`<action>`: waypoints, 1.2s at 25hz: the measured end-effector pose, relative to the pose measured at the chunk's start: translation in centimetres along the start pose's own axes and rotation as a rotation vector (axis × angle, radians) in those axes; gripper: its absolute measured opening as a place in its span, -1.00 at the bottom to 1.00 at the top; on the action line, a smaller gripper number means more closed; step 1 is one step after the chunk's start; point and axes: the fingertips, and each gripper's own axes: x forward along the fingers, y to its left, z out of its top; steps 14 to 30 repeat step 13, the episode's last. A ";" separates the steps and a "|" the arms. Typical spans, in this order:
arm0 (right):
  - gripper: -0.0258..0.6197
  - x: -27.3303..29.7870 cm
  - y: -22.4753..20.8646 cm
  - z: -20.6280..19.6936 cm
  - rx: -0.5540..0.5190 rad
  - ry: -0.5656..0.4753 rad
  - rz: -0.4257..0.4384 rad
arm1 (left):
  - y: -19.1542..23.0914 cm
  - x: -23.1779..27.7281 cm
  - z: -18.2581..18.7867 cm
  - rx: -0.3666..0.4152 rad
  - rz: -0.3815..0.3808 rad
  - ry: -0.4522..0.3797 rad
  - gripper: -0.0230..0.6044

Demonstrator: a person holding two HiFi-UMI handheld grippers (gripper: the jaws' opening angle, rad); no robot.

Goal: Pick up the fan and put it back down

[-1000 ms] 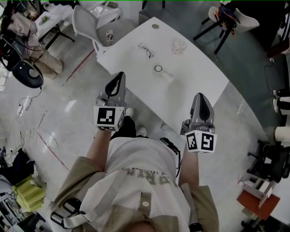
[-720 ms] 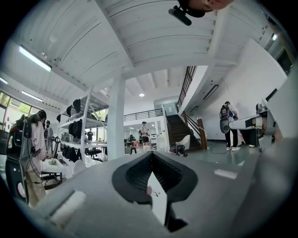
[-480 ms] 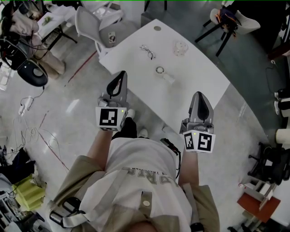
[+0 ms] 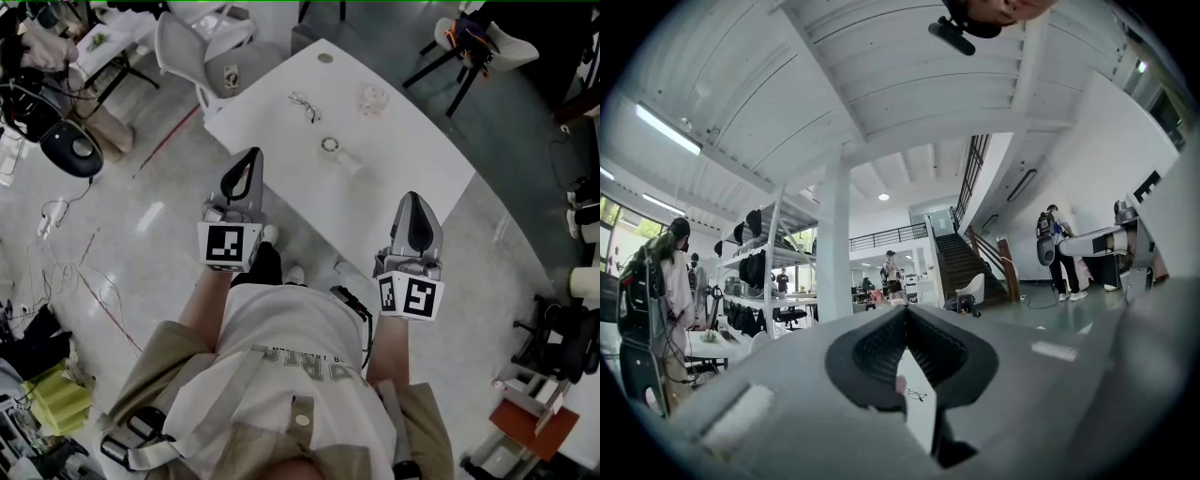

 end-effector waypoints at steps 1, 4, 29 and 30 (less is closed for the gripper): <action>-0.92 0.0 0.0 -0.1 -0.003 0.003 0.000 | 0.1 0.0 -0.1 0.009 0.004 -0.003 -0.89; -0.92 -0.1 -0.2 -0.4 -0.006 0.016 -0.003 | 0.1 -0.1 -0.2 0.021 0.009 -0.003 -0.89; -0.92 -0.4 -0.5 -0.4 -0.013 0.017 -0.007 | 0.1 -0.2 0.3 0.021 0.020 -0.013 -0.89; -0.92 -0.4 -0.5 -0.4 -0.013 0.017 -0.007 | 0.1 -0.2 0.3 0.021 0.020 -0.013 -0.89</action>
